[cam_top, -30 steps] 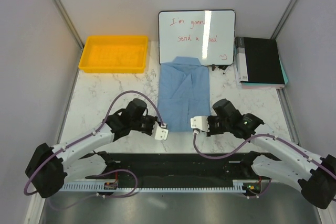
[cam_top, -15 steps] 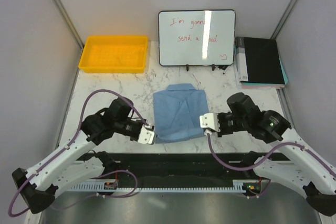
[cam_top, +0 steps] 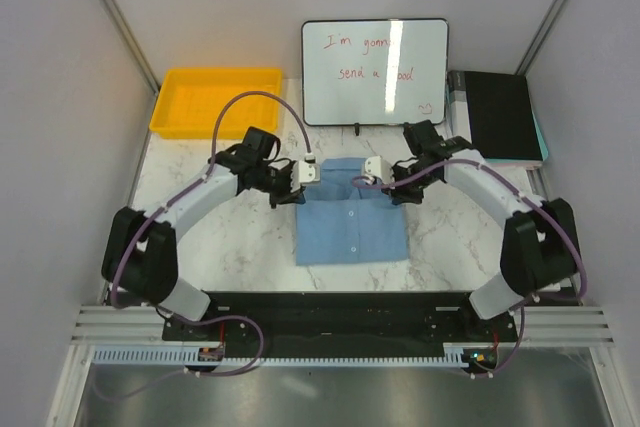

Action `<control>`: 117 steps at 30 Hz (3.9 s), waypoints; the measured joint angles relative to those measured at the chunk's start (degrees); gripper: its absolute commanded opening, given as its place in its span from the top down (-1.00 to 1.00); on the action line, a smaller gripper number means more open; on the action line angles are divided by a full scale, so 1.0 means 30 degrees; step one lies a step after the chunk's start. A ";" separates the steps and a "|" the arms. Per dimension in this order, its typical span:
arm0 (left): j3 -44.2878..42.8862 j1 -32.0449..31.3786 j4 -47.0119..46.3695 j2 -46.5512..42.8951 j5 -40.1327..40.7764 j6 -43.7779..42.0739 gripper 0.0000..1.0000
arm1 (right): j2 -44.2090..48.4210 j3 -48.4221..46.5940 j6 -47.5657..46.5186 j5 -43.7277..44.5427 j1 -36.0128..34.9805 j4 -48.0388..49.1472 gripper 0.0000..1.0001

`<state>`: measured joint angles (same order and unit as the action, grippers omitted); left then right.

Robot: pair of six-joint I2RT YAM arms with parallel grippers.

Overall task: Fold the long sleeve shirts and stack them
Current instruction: Fold the shirt

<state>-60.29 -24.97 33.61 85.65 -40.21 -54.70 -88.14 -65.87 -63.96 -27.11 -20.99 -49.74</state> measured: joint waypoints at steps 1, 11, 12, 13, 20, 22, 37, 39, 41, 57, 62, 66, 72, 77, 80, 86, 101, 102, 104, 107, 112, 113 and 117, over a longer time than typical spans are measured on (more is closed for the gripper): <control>-0.0189 0.0124 -0.0226 0.0707 0.0146 0.0000 0.96 | -0.0867 -0.0415 -0.0007 -0.0044 0.0124 0.0197 1.00; -0.1333 -0.0197 -0.1326 0.5901 0.2980 -0.0117 0.96 | -0.5734 -0.1239 0.1625 -0.0925 0.0379 0.1851 1.00; -0.1333 -0.0313 -0.1326 0.5901 0.3177 -0.0146 0.96 | -0.5632 -0.0867 0.1763 -0.1005 0.0335 0.1953 1.00; -0.1224 -0.0488 -0.1479 0.5785 0.3366 -0.0175 0.96 | -0.5450 -0.0328 0.1865 -0.1035 0.0270 0.2149 1.00; 0.2084 -0.1260 -0.0918 0.2310 0.3038 -0.0270 0.72 | -0.1195 0.3745 0.2098 -0.1472 -0.1260 0.2433 0.36; 0.2310 -0.1239 -0.0124 0.1362 0.2681 -0.0204 0.38 | 0.0226 0.4284 0.2470 -0.1588 -0.1843 0.1931 0.07; -0.0080 -0.2521 0.1923 -0.0459 -0.2157 0.0211 -0.35 | -0.6200 -0.4648 1.1205 -0.6717 0.1902 -0.0845 -0.01; -0.0707 -0.3031 0.1537 0.0969 -0.2259 0.0539 -0.33 | -0.8349 -0.6178 1.2961 -0.6951 0.1800 -0.0102 -0.01; -0.0998 -0.3417 0.1260 0.2127 -0.2324 0.0590 -0.29 | -1.0076 -0.7737 1.4462 -0.7009 0.1712 0.0481 -0.01; -0.2878 -0.4291 0.1260 0.6717 -0.2266 0.0765 -0.23 | -1.3806 -1.0979 1.7209 -0.6521 0.0087 0.1880 -0.04; -0.3155 -0.4736 0.1625 0.7067 -0.2149 0.0750 0.05 | -1.3814 -1.0469 1.7085 -0.6462 -0.0007 0.1865 0.10; -0.3483 -0.4889 0.1989 0.7271 -0.2142 0.0692 0.48 | -1.3814 -1.0302 1.6917 -0.6448 0.0000 0.1858 0.26; -0.3534 -0.4896 0.2506 0.7220 -0.2164 0.0517 0.97 | -1.3814 -1.0076 1.6721 -0.6499 -0.0029 0.1778 0.63; -0.3526 -0.4998 0.2812 0.6018 -0.2135 0.0525 0.97 | -1.3814 -0.9668 1.6531 -0.6521 -0.0066 0.1749 0.81; -0.3577 -0.5107 0.2914 0.4991 -0.2076 0.0532 0.97 | -1.3814 -0.9340 1.6415 -0.6703 -0.0095 0.1698 0.82; -0.4736 -0.5209 0.3279 0.4991 -0.1166 0.0532 0.96 | -1.3814 -0.9107 1.6349 -0.7096 -0.0095 0.1712 0.85; -0.6892 -0.5071 0.1617 0.7038 0.1224 0.0350 0.97 | -1.3784 -0.8939 1.5832 -0.7439 -0.0189 0.1552 0.88; -0.6892 -0.5020 0.1290 0.7125 0.1399 0.0357 0.97 | -1.3784 -0.8932 1.5817 -0.7446 -0.0189 0.1545 0.88; -0.6885 -0.4881 0.0474 0.7300 0.1683 0.0357 0.96 | -1.3784 -0.8932 1.5759 -0.7461 -0.0189 0.1523 0.88; -0.6834 -0.4685 -0.0707 0.7366 0.1996 0.0357 0.97 | -1.3784 -0.8932 1.5722 -0.7468 -0.0189 0.1494 0.88; -0.6557 -0.4554 -0.2259 0.7366 0.2455 0.0350 0.97 | -1.3784 -0.8932 1.5526 -0.7512 -0.0197 0.1399 0.88; -0.6448 -0.4554 -0.2506 0.7373 0.2463 0.0357 0.96 | -1.3784 -0.8925 1.5482 -0.7519 -0.0197 0.1362 0.88; -0.5974 -0.4561 -0.3242 0.7373 0.2448 0.0350 0.96 | -1.3784 -0.8932 1.5373 -0.7533 -0.0197 0.1231 0.89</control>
<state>-78.22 -38.65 23.88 107.77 -32.86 -53.65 -129.49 -92.66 -17.85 -49.71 -21.58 -46.04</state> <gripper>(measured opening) 0.023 0.094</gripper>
